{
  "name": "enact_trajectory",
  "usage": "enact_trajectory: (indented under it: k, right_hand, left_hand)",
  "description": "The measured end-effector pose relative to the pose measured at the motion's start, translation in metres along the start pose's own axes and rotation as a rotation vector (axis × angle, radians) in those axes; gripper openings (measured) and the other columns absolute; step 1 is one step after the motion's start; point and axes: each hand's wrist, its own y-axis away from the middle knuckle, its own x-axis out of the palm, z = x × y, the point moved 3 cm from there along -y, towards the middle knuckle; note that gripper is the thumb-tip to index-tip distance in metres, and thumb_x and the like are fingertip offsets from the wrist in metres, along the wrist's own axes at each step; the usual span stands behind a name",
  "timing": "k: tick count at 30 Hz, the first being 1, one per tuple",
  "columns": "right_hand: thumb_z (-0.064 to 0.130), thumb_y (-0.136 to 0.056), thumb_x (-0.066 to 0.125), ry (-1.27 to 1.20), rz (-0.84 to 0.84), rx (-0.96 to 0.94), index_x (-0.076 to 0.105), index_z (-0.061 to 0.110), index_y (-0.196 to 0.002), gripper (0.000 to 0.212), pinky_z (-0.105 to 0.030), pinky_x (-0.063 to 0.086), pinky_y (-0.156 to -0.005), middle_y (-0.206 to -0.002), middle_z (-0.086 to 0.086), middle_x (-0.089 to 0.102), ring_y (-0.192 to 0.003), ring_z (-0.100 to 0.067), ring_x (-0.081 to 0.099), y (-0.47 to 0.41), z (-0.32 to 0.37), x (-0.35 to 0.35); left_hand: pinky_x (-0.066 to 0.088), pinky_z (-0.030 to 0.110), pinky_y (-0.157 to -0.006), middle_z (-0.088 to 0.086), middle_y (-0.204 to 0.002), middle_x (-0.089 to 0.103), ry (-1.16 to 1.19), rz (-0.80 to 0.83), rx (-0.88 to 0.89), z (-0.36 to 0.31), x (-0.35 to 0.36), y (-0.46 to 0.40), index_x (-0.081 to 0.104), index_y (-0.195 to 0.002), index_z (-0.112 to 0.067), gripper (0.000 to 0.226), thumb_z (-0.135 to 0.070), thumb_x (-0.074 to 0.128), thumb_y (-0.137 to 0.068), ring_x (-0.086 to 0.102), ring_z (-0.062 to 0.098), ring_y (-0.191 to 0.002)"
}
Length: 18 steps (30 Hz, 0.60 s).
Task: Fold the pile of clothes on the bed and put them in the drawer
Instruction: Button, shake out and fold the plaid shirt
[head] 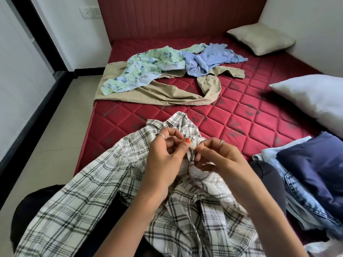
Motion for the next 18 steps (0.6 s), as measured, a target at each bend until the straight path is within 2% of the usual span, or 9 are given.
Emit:
enact_trajectory:
  k: [3, 5, 8, 11, 15, 18]
  right_hand:
    - [0.033, -0.086, 0.062, 0.332, 0.083, -0.069, 0.067, 0.01, -0.095, 0.025, -0.023, 0.052, -0.077, -0.085, -0.004, 0.071, -0.079, -0.017, 0.066, 0.001, 0.007, -0.017]
    - [0.042, -0.082, 0.065, 0.541, 0.136, -0.082, 0.068, 0.019, -0.093, 0.026, -0.023, 0.051, -0.076, -0.087, 0.001, 0.071, -0.082, -0.014, 0.066, 0.004, 0.005, -0.027]
    - [0.044, -0.081, 0.066, 0.663, 0.113, -0.112, 0.07, 0.025, -0.087, 0.02, -0.019, 0.047, -0.07, -0.08, 0.011, 0.071, -0.075, -0.003, 0.064, 0.007, -0.001, -0.041]
    - [0.045, -0.082, 0.065, 0.675, 0.066, -0.128, 0.071, 0.023, -0.087, 0.023, -0.029, 0.049, -0.068, -0.079, 0.003, 0.069, -0.073, -0.011, 0.063, 0.01, -0.006, -0.054]
    - [0.04, -0.081, 0.068, 0.502, 0.067, -0.117, 0.071, 0.021, -0.084, 0.02, -0.02, 0.042, -0.061, -0.07, 0.001, 0.065, -0.064, -0.006, 0.055, 0.012, -0.006, -0.057]
    - [0.044, -0.081, 0.073, 0.3, 0.053, -0.07, 0.07, 0.01, -0.088, 0.035, -0.025, 0.038, -0.061, -0.073, -0.016, 0.06, -0.067, -0.018, 0.049, 0.012, -0.01, -0.059]
  left_hand:
    - [0.049, 0.023, -0.067, 0.002, -0.071, 0.067, -0.052, -0.003, 0.029, -0.011, -0.001, -0.017, 0.059, -0.089, -0.018, 0.009, -0.015, 0.068, -0.087, 0.062, 0.01, -0.069]
    - [0.051, 0.021, -0.069, 0.003, -0.074, 0.069, -0.082, -0.01, 0.049, -0.016, -0.002, -0.029, 0.06, -0.086, -0.019, 0.01, -0.014, 0.068, -0.087, 0.064, 0.009, -0.072]
    - [0.051, 0.022, -0.072, 0.004, -0.075, 0.069, -0.096, -0.026, 0.06, -0.02, -0.003, -0.048, 0.06, -0.083, -0.02, 0.012, -0.012, 0.068, -0.087, 0.065, 0.007, -0.072]
    - [0.051, 0.028, -0.075, 0.004, -0.073, 0.067, -0.054, -0.016, 0.03, -0.02, -0.001, -0.067, 0.06, -0.084, -0.018, 0.011, -0.011, 0.068, -0.087, 0.063, 0.008, -0.069]
    - [0.05, 0.029, -0.079, 0.0, -0.072, 0.066, -0.071, 0.005, 0.003, -0.016, 0.006, -0.083, 0.06, -0.083, -0.018, 0.011, -0.01, 0.068, -0.087, 0.062, 0.01, -0.07]
    - [0.049, 0.026, -0.078, -0.002, -0.072, 0.066, -0.083, 0.023, -0.022, -0.01, 0.011, -0.087, 0.061, -0.083, -0.019, 0.012, -0.01, 0.066, -0.088, 0.061, 0.008, -0.071]
